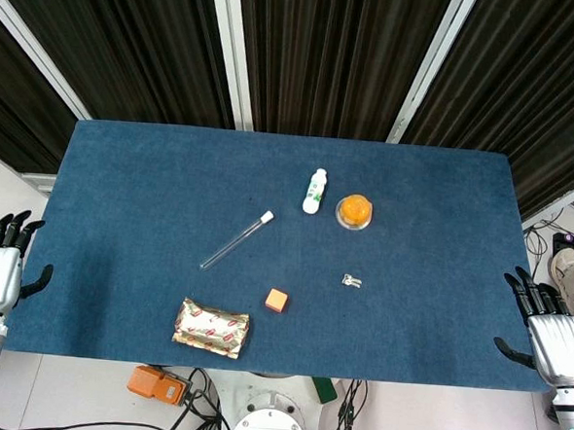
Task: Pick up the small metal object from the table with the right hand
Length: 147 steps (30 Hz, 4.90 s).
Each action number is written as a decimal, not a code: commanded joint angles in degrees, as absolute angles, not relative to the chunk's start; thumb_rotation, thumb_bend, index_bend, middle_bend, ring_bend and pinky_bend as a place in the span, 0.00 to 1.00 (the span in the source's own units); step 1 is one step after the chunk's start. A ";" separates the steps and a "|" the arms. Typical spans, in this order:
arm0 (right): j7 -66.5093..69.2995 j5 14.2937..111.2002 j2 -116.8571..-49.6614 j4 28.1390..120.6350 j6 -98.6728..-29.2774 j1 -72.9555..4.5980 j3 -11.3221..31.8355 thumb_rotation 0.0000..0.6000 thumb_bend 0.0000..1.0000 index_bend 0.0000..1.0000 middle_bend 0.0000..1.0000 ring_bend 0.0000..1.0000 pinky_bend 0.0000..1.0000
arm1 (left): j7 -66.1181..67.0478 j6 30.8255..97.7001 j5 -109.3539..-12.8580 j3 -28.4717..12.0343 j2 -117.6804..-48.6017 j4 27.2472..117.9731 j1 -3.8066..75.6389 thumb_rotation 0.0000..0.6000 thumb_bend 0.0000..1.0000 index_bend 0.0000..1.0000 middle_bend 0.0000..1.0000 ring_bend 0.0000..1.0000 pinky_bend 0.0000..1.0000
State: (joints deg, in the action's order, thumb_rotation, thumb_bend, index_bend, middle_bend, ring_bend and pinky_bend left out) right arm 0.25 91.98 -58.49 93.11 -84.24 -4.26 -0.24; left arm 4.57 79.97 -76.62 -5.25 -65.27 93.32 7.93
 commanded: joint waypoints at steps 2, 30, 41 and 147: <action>0.27 91.94 -58.47 93.13 -84.22 -4.25 -0.24 1.00 0.32 0.06 0.07 0.21 0.17 | 4.59 80.04 -76.65 -5.25 -65.24 93.32 7.90 1.00 0.30 0.18 0.07 0.03 0.15; 6.03 91.53 -61.53 87.79 -76.74 -9.32 0.61 1.00 0.32 0.18 0.09 0.21 0.17 | 4.25 80.28 -76.41 -5.57 -65.37 93.61 7.85 1.00 0.30 0.18 0.07 0.03 0.15; 10.94 92.42 -69.38 80.82 -63.79 -18.68 0.57 1.00 0.32 0.26 0.09 0.21 0.17 | 3.54 80.42 -75.96 -5.87 -65.14 93.58 7.66 1.00 0.30 0.18 0.07 0.04 0.15; 22.71 88.53 -92.24 62.34 -53.31 -41.17 1.52 1.00 0.56 0.72 0.10 0.25 0.17 | 4.25 78.13 -73.08 -5.99 -64.89 94.76 8.06 1.00 0.30 0.18 0.07 0.03 0.15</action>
State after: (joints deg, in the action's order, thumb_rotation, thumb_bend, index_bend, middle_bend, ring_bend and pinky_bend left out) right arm 22.77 88.53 -92.52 62.03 -53.04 -41.26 1.43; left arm 4.26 78.13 -73.08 -5.99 -64.89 94.76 8.06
